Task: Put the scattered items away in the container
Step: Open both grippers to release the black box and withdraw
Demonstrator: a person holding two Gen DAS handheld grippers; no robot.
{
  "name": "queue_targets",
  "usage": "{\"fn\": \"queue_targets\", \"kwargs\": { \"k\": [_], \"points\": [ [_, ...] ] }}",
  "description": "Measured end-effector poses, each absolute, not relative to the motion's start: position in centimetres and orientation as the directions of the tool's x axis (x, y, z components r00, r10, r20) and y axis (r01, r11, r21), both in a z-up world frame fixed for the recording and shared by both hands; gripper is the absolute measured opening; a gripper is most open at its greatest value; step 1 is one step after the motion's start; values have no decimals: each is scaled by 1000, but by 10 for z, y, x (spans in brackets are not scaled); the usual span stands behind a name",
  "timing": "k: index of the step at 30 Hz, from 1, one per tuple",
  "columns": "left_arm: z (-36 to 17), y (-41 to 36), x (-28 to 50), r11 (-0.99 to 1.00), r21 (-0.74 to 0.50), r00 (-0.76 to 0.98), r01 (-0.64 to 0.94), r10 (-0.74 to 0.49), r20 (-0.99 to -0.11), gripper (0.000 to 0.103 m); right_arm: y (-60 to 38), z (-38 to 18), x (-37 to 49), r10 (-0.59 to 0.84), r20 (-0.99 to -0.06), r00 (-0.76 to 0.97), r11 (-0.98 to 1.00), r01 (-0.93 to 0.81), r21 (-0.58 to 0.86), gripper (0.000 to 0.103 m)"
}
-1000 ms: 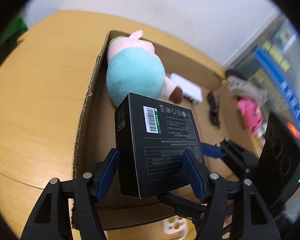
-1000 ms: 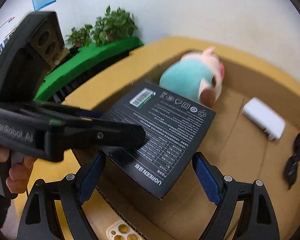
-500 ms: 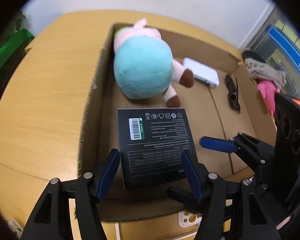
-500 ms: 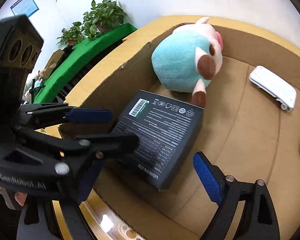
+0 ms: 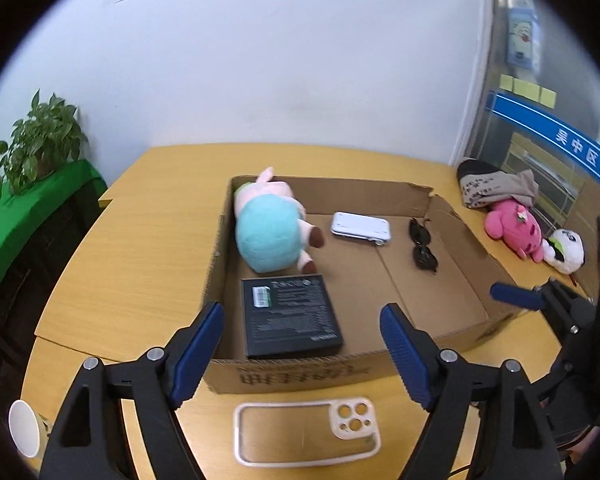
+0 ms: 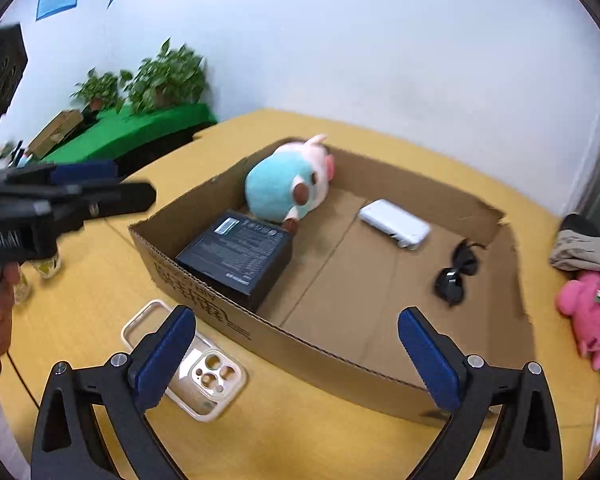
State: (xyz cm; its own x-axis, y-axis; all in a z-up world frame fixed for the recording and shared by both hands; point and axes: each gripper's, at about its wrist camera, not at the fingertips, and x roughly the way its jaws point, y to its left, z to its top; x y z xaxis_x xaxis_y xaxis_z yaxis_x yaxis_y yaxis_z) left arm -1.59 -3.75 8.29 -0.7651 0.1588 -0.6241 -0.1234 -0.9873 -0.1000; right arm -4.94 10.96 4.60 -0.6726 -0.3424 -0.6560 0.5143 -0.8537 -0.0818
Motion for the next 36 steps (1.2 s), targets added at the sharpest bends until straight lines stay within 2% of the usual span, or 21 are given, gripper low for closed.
{"fn": "queue_targets", "kwargs": {
  "k": [9,26,36],
  "points": [
    [83,-9,-2,-975,-130,-757,-182,223,-615,80,133,66,-28,-355,-610,-709,-881,471,-35,103],
    [105,19,44,-977,-100,-779,-187,210,-591,80,157,84,15,-390,-562,-729,-879,477,-10,103],
    [101,37,64,-970,-102,-773,-219,237,-589,80,179,85,44,-354,-556,-752,-904,427,-3,103]
  ]
}}
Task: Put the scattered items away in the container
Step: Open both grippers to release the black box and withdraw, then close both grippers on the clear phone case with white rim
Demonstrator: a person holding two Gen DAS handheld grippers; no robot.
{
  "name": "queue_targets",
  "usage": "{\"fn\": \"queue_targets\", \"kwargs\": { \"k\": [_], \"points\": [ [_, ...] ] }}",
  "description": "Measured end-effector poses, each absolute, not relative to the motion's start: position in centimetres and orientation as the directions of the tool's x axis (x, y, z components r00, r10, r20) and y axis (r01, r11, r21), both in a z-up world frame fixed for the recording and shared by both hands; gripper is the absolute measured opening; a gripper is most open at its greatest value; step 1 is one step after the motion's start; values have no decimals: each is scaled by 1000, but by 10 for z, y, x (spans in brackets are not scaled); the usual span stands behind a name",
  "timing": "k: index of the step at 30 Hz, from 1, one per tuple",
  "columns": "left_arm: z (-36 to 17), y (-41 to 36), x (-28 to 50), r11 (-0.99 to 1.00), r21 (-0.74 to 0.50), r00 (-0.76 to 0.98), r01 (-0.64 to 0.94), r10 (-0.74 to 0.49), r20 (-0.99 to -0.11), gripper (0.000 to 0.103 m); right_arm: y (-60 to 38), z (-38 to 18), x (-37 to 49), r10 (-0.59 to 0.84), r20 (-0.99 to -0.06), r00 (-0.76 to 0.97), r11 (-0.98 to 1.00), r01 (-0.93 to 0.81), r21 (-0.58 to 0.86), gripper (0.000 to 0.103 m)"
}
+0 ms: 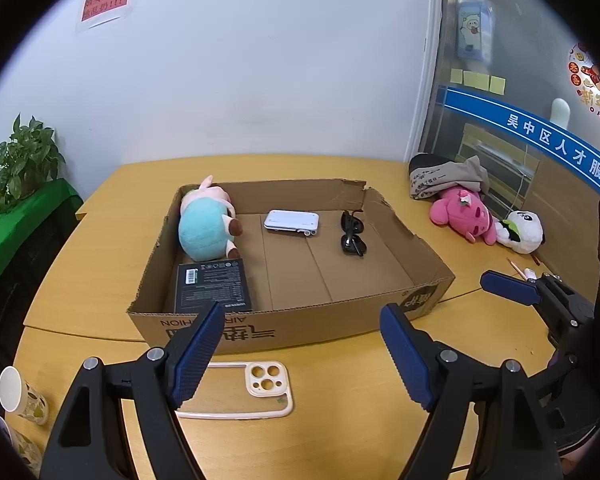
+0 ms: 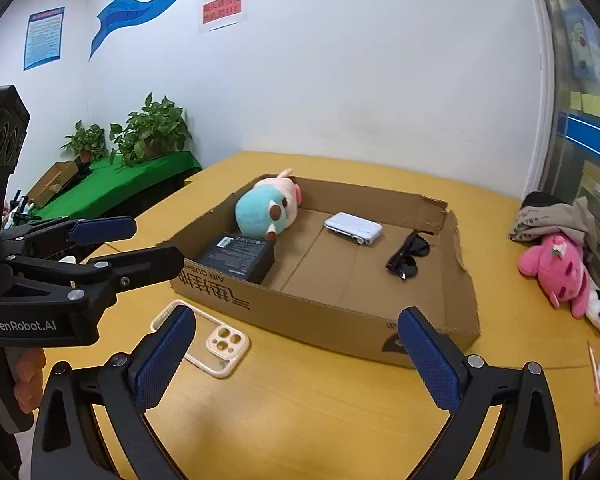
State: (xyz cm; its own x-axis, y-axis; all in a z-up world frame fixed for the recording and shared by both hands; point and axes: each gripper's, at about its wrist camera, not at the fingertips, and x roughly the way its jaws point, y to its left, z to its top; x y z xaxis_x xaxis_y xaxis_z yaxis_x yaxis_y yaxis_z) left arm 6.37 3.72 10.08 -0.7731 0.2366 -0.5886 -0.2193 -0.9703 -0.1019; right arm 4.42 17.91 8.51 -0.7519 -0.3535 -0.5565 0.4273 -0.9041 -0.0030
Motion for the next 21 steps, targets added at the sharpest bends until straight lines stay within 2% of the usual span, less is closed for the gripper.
{"fn": "queue_targets", "kwargs": {
  "k": [11,21],
  "points": [
    [81,31,49,-961,-143,-740,-235,272,-615,80,183,82,35,-291,-582,-760,-928,373,-24,103],
    [52,5,30,-957,-200,-712,-210,290,-639,80,167,53,6,-292,-651,-701,-923,385,-2,103]
  ]
}}
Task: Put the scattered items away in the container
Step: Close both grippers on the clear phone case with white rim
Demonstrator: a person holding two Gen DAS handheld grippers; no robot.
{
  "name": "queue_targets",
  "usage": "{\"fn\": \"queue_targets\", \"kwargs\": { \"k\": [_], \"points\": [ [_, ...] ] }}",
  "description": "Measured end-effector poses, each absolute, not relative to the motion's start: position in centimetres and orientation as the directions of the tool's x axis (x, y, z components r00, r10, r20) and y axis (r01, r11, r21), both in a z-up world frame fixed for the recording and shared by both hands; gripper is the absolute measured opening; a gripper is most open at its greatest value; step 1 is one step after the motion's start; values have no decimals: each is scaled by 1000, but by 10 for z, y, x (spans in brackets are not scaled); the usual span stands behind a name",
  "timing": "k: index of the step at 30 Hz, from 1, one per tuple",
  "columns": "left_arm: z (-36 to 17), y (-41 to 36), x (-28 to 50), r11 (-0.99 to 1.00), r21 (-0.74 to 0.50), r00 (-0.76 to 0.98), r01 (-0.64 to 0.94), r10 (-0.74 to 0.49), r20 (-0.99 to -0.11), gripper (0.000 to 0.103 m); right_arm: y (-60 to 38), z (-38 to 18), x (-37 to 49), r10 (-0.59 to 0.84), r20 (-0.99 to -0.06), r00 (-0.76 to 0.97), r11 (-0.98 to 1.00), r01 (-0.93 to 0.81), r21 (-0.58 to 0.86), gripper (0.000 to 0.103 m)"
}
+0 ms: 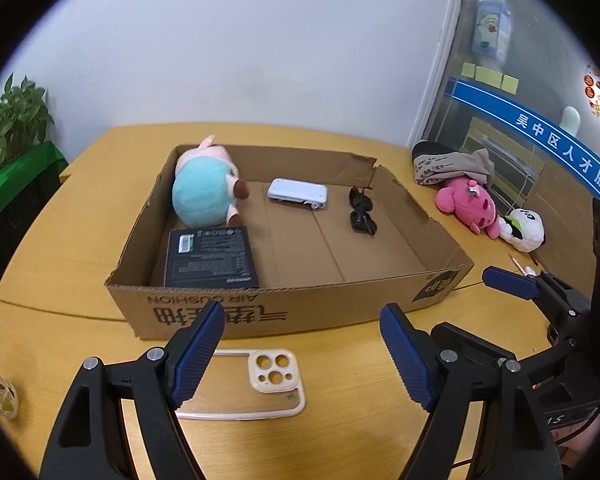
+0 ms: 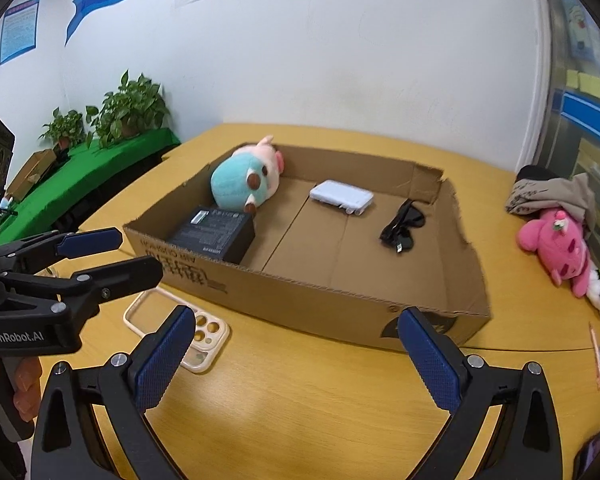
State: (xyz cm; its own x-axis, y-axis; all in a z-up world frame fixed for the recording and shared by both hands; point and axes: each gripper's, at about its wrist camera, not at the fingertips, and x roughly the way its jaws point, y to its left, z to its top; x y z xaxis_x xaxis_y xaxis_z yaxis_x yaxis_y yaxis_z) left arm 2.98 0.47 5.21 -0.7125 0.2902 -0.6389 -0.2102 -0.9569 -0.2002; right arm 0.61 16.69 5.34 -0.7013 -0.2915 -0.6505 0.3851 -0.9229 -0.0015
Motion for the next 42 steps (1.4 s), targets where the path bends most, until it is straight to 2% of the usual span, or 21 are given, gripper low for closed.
{"fn": "queue_targets", "kwargs": {
  "k": [10,14,16,17,19,22,26,31,34,38,42],
  "points": [
    [-27,-80,20,-957,-289,-581,-39,257,-772,79,127,-28,-34,-445,-777,-446,-858,459,229,103],
    [-55,-99,12,-949,-316,-528,9,264,-807,77,103,-56,-39,-474,-798,-372,-832,486,268,103],
    [-66,-103,9,-946,-322,-509,23,266,-819,70,93,-64,-36,-485,-799,-356,-816,512,267,102],
    [-68,-104,9,-943,-334,-511,17,279,-813,70,90,-67,-35,-486,-797,-359,-812,523,260,102],
    [-69,-102,10,-932,-361,-513,-15,317,-798,64,86,-73,-34,-505,-789,-349,-794,548,266,98],
    [-69,-88,12,-925,-370,-492,-83,361,-792,64,85,-76,-31,-554,-769,-320,-755,583,301,94],
    [-67,-59,19,-949,-264,-462,-173,315,-829,63,88,-75,-21,-551,-779,-299,-730,625,276,97],
    [-65,-21,54,-888,-271,-350,-372,405,-845,63,129,-75,9,-565,-801,-198,-650,705,284,103],
    [-63,12,77,-793,-221,-250,-568,422,-871,66,156,-76,31,-519,-841,-151,-591,774,226,102],
    [-60,33,74,-759,-39,-298,-650,302,-906,70,185,-70,34,-464,-872,-153,-532,836,136,102],
    [-65,42,57,-684,-53,-241,-727,327,-914,75,185,-63,32,-410,-894,-182,-399,917,-4,102]
  ]
}}
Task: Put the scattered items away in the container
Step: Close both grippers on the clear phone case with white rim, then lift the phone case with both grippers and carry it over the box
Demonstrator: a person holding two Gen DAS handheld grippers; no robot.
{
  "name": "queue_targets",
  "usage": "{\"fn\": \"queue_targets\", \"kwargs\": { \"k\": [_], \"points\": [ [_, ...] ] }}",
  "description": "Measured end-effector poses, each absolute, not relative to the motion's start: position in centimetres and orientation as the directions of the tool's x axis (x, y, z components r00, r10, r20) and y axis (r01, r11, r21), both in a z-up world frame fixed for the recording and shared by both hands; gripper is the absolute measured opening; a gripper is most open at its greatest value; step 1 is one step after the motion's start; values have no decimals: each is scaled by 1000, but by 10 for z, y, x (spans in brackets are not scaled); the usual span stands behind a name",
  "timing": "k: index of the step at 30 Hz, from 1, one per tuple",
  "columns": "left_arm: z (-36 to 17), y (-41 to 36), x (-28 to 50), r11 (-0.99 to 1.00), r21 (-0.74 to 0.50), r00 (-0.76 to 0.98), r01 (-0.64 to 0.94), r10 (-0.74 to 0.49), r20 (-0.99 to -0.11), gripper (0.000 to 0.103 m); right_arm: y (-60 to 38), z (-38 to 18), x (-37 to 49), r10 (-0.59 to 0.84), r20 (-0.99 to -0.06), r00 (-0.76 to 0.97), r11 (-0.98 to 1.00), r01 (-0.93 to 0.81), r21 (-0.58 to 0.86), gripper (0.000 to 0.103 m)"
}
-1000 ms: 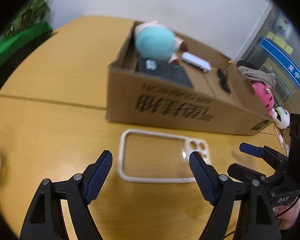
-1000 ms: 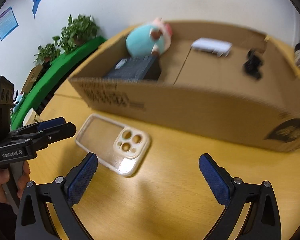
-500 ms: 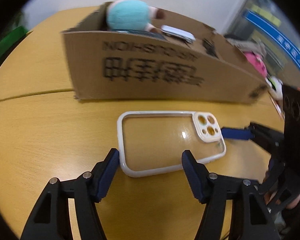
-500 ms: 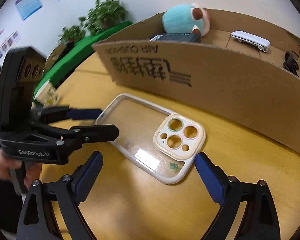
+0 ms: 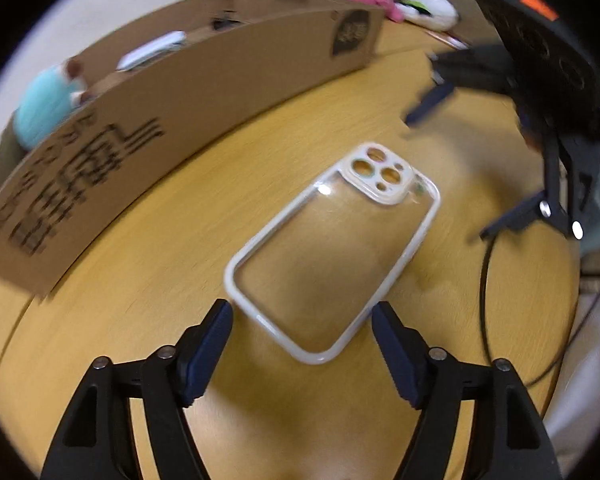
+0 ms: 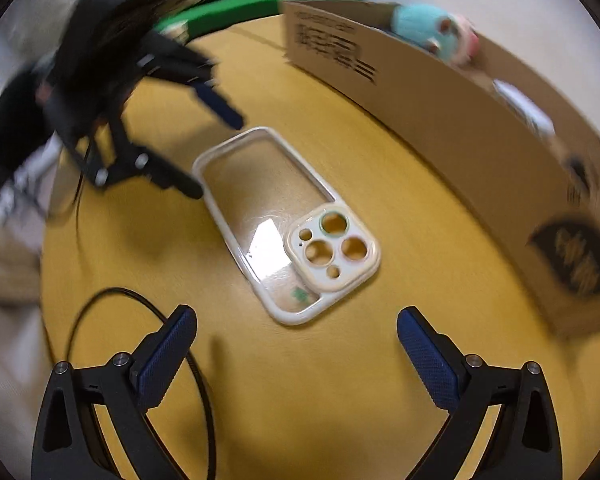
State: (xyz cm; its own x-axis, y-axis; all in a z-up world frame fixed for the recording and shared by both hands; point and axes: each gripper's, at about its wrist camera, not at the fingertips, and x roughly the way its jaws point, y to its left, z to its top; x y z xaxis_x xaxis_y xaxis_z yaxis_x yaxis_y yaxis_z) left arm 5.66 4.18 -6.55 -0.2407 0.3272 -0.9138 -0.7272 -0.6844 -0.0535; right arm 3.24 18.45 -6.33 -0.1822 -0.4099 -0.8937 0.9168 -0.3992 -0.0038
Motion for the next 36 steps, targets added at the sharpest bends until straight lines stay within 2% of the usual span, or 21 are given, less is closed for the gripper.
{"fn": "queue_targets", "kwargs": {
  "k": [2,4,9,11,14,15,17,19,24,27,28,31,36],
  "points": [
    [-68,44,58,-633,-2,-253,-774,311,-916,80,178,-63,29,-405,-895,-188,-332,942,-47,102],
    [-67,41,53,-617,-8,-230,-787,307,-924,80,172,-65,22,-411,-896,-166,-280,959,-49,102],
    [-64,40,48,-597,-8,-213,-802,299,-930,80,161,-79,6,-417,-907,-54,-177,984,23,101],
    [-63,42,49,-572,-7,-206,-820,307,-929,80,160,-80,6,-423,-904,-59,-148,989,4,98],
    [-61,48,55,-536,-7,-197,-844,323,-926,80,162,-76,1,-436,-898,-64,-152,988,4,84],
    [-61,49,56,-533,-9,-197,-846,328,-924,80,164,-75,0,-431,-901,-51,-150,989,16,84],
    [-59,50,58,-527,-6,-202,-850,338,-919,78,166,-75,4,-423,-904,-62,-135,991,-4,83],
    [-57,51,58,-531,-11,-205,-847,346,-916,71,168,-74,8,-420,-905,-59,-125,992,-6,82],
    [-51,55,70,-513,-5,-203,-858,350,-915,68,174,-69,15,-405,-912,-71,-99,995,-33,82],
    [-49,56,78,-492,-9,-193,-871,358,-914,72,178,-68,16,-390,-919,-54,-70,997,-29,82],
    [-50,58,80,-483,-2,-191,-876,350,-917,78,178,-69,17,-378,-925,-46,-52,998,-29,82],
    [-51,66,89,-443,25,-191,-896,335,-923,85,177,-70,20,-352,-936,-24,6,1000,-28,82],
    [-48,71,93,-375,-4,-135,-927,341,-930,82,174,-68,16,-322,-947,-2,81,996,-29,82]
  ]
}}
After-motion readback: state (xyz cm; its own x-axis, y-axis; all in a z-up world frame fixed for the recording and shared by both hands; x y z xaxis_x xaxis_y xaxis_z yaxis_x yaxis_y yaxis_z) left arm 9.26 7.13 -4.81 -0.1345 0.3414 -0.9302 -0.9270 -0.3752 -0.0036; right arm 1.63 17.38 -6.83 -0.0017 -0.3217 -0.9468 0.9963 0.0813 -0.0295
